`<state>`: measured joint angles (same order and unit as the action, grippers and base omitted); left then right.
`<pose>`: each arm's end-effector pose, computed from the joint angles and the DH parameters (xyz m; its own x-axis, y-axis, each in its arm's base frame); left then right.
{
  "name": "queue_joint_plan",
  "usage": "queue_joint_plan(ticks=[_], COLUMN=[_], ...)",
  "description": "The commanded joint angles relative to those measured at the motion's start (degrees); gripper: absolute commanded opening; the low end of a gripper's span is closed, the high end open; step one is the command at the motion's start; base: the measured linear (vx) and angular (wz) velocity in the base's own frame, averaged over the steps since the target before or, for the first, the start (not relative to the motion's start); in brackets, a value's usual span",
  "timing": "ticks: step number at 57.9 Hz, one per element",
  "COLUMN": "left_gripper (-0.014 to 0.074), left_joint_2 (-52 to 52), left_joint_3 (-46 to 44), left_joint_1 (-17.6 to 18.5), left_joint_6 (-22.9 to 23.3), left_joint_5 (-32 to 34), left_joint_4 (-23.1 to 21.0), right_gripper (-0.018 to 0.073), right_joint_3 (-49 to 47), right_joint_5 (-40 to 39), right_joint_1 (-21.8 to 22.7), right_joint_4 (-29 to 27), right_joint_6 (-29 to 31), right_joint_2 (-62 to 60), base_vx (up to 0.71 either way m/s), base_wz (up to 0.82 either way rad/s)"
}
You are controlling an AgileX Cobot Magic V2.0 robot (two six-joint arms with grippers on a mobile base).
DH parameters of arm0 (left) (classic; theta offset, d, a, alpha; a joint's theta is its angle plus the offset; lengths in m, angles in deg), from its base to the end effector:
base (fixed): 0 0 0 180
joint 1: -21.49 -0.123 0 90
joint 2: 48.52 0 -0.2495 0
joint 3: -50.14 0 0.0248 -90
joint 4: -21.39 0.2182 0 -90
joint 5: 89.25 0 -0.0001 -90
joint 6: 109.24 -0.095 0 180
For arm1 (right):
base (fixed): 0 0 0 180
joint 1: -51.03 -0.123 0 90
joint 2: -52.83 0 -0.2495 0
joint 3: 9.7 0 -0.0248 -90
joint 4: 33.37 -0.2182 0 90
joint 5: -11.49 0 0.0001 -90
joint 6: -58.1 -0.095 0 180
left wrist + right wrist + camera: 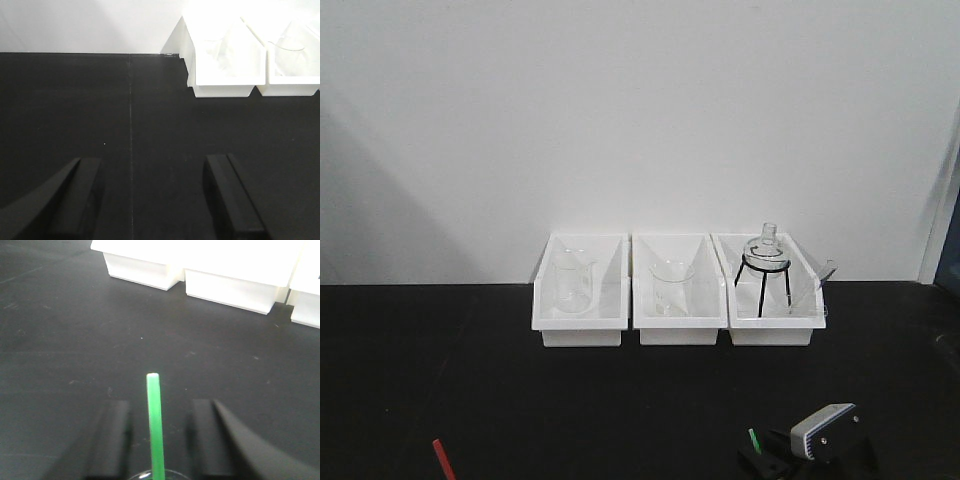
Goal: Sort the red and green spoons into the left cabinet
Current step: 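Grasp the green spoon handle with the right gripper and lift it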
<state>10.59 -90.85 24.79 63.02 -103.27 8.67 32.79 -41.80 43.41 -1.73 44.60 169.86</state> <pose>0.1789 -0.0154 0.2955 -0.3783 -0.0586 -0.9238 0.0767 0.9926 -0.0944 0.2857 0.0785 0.1189 -0.2888 -0.1457 -0.9462 -0.5477 0.8358 0.0384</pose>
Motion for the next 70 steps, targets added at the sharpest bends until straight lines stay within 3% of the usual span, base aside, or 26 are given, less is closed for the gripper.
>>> queue_joint_plan(ticks=[1, 11, 30, 61, 70], left_gripper=[0.0548, 0.0548, 0.0548, 0.0548, 0.0548], left_joint_2=[-0.4, -0.4, -0.4, -0.4, -0.5], left_joint_3=[-1.9, -1.9, -1.9, -1.9, -1.9], left_joint_1=[0.1, 0.1, 0.1, 0.1, 0.1], left_joint_6=[0.2, 0.2, 0.2, 0.2, 0.6], left_joint_5=[4.1, 4.1, 3.5, 2.5, -1.7], left_joint_4=[-0.4, -0.4, -0.4, -0.4, -1.1], right_gripper=[0.0155, -0.0015, -0.0009, -0.0008, -0.0006], right_joint_3=[-1.2, -1.2, -1.2, -1.2, -1.2], right_joint_5=[-4.9, -5.6, -6.3, 5.1, 7.9], right_joint_1=[0.1, 0.1, 0.1, 0.1, 0.1], right_joint_4=[-0.8, -0.5, -0.1, -0.1, -0.1], right_joint_6=[0.9, 0.9, 0.4, 0.0, -1.4], right_joint_2=[-2.2, -2.2, -4.1, -20.2, -26.0], base_vx=[0.0, 0.0, 0.0, 0.0, 0.0], base_wz=[0.0, 0.0, 0.0, 0.0, 0.0])
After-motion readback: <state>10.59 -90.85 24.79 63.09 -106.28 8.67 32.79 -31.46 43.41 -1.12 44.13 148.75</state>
